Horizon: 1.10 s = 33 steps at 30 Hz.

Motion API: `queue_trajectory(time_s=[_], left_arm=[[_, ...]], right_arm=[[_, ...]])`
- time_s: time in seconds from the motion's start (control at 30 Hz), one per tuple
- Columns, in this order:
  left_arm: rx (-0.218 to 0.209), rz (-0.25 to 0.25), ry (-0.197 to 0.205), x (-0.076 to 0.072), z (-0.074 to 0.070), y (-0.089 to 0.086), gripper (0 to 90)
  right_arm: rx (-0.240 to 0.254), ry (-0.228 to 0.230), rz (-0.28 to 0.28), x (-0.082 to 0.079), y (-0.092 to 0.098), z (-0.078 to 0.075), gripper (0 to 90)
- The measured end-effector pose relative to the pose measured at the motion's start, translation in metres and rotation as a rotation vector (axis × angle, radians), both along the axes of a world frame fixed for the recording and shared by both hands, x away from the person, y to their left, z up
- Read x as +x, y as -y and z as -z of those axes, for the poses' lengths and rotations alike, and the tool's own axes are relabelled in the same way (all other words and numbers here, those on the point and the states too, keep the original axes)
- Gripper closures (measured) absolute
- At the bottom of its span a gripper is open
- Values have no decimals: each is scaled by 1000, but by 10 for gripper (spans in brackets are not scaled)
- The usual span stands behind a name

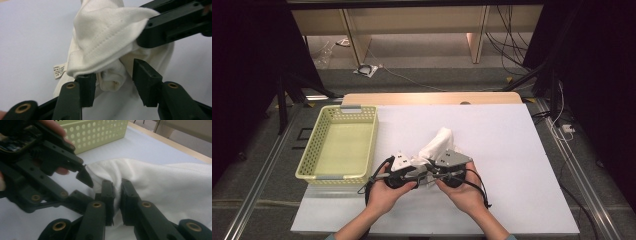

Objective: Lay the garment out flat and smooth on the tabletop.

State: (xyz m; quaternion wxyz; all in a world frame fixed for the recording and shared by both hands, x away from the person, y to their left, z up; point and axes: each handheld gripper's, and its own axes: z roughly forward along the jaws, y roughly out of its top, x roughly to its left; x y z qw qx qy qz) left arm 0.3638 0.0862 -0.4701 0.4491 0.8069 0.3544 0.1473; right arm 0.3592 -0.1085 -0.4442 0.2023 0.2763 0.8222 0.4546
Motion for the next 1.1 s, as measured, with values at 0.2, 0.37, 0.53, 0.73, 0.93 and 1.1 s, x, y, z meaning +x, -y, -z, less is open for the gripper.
queue_trajectory(time_s=[0.2, 0.37, 0.53, 0.73, 0.93, 1.1], left_arm=[[9, -3, 40, 1, -1, 7, 736], [41, 6, 63, -2, -1, 9, 801], [67, 17, 54, -5, 2, 10, 806], [83, 17, 56, -5, 3, 7, 808], [90, -2, 55, -3, 1, 0, 809], [78, -42, 53, 2, -1, -9, 811]], right_arm=[[6, -2, 1, 0, 0, -1, 819], [7, 19, 16, 0, 5, -8, 826], [42, 35, 72, 2, 15, -18, 832], [51, 36, 133, 5, 24, -22, 838], [47, 11, 201, 7, 34, -25, 841], [36, -24, 255, 12, 44, -23, 842]])
